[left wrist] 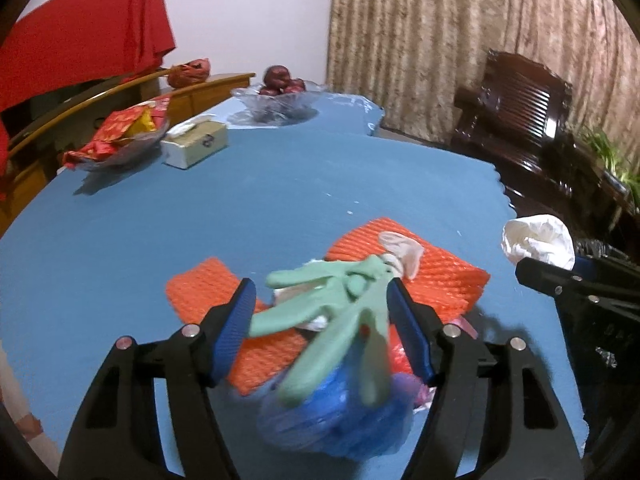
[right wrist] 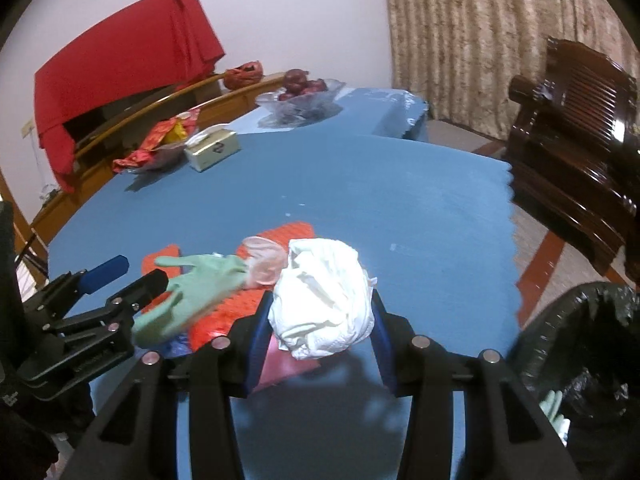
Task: Collect trash
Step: 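Close the left gripper on the green rubber glove on the pile, then lift the green glove with the left gripper while the right gripper holds the tissue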
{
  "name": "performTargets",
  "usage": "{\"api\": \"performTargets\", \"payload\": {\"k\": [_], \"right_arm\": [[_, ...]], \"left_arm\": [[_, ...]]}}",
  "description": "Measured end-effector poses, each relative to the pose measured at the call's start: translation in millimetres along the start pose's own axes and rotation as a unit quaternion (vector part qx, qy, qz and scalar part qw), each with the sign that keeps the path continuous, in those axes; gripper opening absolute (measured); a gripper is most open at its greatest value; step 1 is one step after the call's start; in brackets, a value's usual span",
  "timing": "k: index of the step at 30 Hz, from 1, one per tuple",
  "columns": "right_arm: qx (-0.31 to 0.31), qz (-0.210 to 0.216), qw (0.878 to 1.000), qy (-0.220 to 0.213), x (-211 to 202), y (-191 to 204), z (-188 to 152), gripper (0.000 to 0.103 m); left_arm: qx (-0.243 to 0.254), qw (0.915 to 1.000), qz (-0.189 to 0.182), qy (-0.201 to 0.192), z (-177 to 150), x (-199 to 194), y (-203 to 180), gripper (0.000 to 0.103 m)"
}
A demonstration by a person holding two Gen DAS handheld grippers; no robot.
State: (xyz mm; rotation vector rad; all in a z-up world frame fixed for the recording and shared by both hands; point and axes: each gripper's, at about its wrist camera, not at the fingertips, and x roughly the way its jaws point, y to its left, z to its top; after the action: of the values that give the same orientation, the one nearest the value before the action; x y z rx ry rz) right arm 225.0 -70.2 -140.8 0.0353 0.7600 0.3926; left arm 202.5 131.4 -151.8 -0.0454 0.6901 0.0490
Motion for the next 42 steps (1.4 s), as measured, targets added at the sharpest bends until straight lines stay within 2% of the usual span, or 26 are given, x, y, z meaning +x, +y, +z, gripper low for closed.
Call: {"api": "performTargets", "payload": {"k": [6, 11, 13, 16, 18, 20, 25, 28, 32, 35, 38, 39, 42], "right_arm": [[0.007, 0.0, 1.0, 0.003, 6.9, -6.0, -2.9, 0.045], [0.012, 0.003, 1.0, 0.004, 8.0, -10.6, -5.6, 0.045], [0.014, 0.005, 1.0, 0.005, 8.5, -12.4, -6.1, 0.046], [0.015, 0.005, 1.0, 0.006, 8.3, -14.3, -8.6, 0.046], [0.018, 0.006, 1.0, 0.006, 7.6, -14.5, -9.2, 0.046], [0.018, 0.007, 1.0, 0.004, 5.3, -13.9, -9.6, 0.046], [0.015, 0.007, 1.0, -0.007, -2.8, -13.3, -7.1, 0.046], [0.016, 0.008, 1.0, -0.014, -8.5, -14.4, -5.3, 0.046], [0.015, 0.009, 1.0, -0.014, -10.6, -14.7, -5.1, 0.046], [0.015, 0.007, 1.0, -0.006, -9.7, -16.6, -8.1, 0.046], [0.018, 0.006, 1.0, -0.001, -8.6, -18.8, -11.1, 0.046], [0.018, 0.005, 1.0, 0.0, -8.6, -19.3, -10.8, 0.046], [0.019, 0.004, 1.0, 0.002, -7.9, -20.8, -11.7, 0.046]], "left_arm": [[0.013, 0.9996, -0.009, 0.021, 1.7, 22.7, -8.2, 0.051], [0.029, 0.9986, -0.017, 0.041, 2.0, 38.7, -16.5, 0.046], [0.034, 0.9982, -0.017, 0.046, 1.5, 43.2, -18.6, 0.041], [0.042, 0.9979, -0.019, 0.047, 0.6, 45.0, -20.0, 0.023], [0.048, 0.9977, -0.021, 0.043, -0.3, 43.1, -22.3, 0.005], [0.044, 0.9983, -0.024, 0.03, 0.9, 36.7, -22.4, 0.004], [0.043, 0.9988, -0.022, -0.008, 7.2, 11.9, -28.6, 0.002], [0.038, 0.9988, -0.027, -0.017, 7.8, 0.5, -31.7, 0.002], [0.034, 0.9988, -0.034, -0.011, 3.3, -4.9, -32.4, 0.002], [0.041, 0.9982, -0.043, 0.008, -4.2, 0.0, -33.9, 0.004], [0.048, 0.9978, -0.044, 0.017, -8.7, 5.3, -36.4, 0.012], [0.048, 0.9977, -0.044, 0.019, -8.7, 6.9, -36.8, 0.021], [0.051, 0.9977, -0.04, 0.021, -8.9, 10.8, -38.3, 0.035]]}}
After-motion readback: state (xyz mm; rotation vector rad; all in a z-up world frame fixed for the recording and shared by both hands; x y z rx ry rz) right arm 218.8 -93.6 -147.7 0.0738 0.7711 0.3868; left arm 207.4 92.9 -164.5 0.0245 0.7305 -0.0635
